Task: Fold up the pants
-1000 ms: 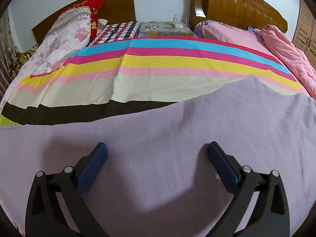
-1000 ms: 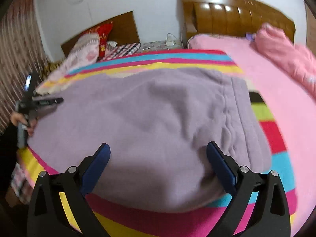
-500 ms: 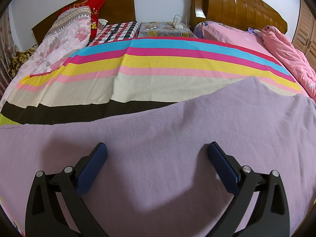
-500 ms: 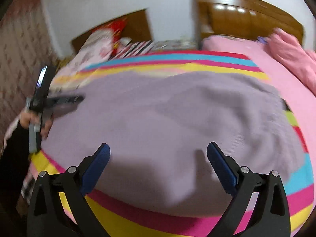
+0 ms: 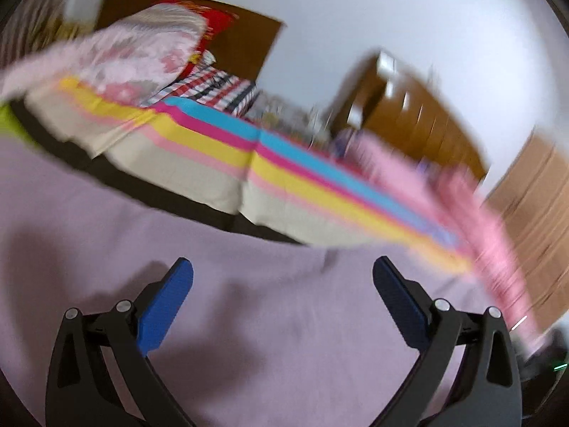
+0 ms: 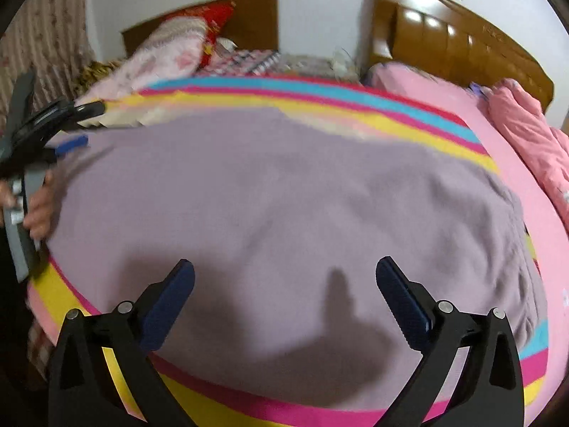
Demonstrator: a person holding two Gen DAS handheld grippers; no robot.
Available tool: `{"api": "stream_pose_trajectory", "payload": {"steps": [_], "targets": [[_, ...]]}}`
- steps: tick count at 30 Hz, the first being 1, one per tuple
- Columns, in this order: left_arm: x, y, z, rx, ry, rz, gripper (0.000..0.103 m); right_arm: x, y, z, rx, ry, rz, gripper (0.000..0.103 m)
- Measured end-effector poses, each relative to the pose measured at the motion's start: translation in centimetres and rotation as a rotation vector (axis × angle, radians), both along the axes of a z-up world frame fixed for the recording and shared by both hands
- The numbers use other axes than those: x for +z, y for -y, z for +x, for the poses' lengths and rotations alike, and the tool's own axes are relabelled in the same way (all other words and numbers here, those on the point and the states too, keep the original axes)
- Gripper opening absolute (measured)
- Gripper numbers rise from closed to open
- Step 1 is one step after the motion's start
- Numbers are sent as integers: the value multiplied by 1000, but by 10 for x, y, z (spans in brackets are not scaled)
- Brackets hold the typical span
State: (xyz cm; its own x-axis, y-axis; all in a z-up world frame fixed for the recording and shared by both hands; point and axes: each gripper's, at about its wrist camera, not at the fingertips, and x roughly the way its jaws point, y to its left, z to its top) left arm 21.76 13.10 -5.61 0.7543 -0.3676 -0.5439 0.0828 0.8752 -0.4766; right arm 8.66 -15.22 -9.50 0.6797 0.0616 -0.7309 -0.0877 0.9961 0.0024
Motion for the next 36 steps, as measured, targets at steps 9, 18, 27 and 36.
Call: {"api": "stream_pose_trajectory", "payload": {"steps": [9, 18, 27, 36], "targets": [[-3, -219, -109, 414, 41, -297, 101, 18, -105, 31, 270, 93, 40, 98], [-39, -335, -98, 551, -2, -352, 95, 43, -199, 31, 512, 151, 15, 98], [-49, -325, -90, 464, 112, -438, 75, 19, -169, 25, 443, 33, 80, 99], [-52, -302, -77, 360, 32, -349, 64, 14, -165, 23, 440, 13, 125, 99]]}}
